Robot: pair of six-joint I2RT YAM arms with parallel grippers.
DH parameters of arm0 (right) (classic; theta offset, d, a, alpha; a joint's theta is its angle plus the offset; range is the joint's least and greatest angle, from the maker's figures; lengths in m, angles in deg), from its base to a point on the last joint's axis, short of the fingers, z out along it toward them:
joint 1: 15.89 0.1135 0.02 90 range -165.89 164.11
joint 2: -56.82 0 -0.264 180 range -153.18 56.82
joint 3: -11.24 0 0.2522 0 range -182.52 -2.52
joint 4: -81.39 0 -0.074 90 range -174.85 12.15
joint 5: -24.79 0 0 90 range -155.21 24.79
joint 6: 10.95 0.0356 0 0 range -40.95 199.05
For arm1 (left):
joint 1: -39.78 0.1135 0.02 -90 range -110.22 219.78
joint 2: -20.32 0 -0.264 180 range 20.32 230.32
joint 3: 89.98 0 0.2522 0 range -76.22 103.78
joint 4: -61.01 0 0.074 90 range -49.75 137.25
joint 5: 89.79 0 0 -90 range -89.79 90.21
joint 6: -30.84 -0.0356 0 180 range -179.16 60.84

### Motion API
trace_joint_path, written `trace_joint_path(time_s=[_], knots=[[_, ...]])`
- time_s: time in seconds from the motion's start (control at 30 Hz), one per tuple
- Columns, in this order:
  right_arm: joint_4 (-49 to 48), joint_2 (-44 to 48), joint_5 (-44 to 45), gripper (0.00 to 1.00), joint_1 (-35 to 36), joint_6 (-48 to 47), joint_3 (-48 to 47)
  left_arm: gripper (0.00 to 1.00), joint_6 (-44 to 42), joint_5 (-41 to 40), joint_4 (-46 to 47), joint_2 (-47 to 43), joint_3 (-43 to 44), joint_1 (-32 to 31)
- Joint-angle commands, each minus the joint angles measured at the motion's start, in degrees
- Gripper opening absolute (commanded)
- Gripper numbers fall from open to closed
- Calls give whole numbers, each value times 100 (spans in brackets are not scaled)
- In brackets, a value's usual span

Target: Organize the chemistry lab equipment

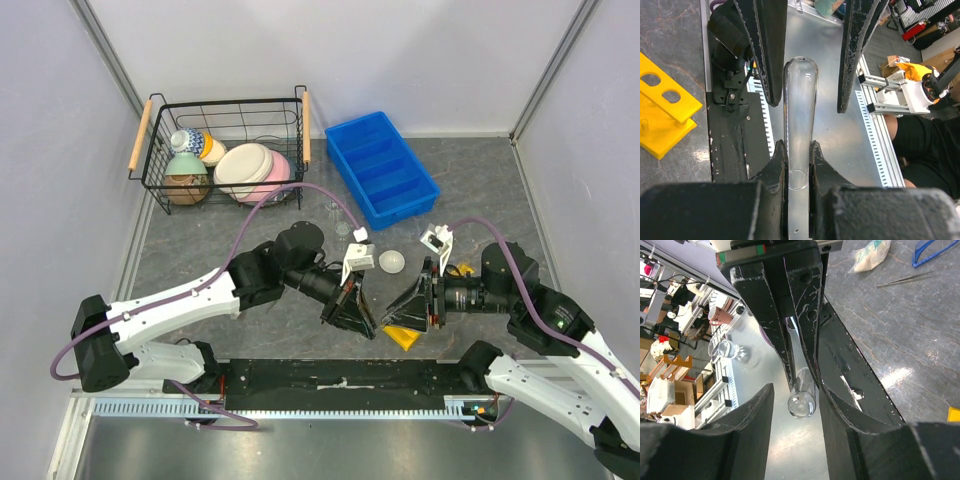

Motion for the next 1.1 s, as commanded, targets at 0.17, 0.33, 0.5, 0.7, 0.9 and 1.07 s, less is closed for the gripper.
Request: trace_joint_path(time_s=[0.17,0.33,0.5,0.7,0.9,1.07], knots=[[-132,105,-4,54,22,-50,121,2,8,289,265,-3,238,173],[-167,105,-4,46,31,-41,130,2,25,315,300,32,221,191],[-246,79,-22,44,14,-24,121,2,78,368,414,76,177,191],[-325,35,-30,45,22,-15,121,2,96,394,449,120,142,191],[-360,-27,-30,45,22,-6,121,2,87,412,458,146,159,191],[-378,-44,-39,36,23,-15,121,2,87,412,458,138,159,217]])
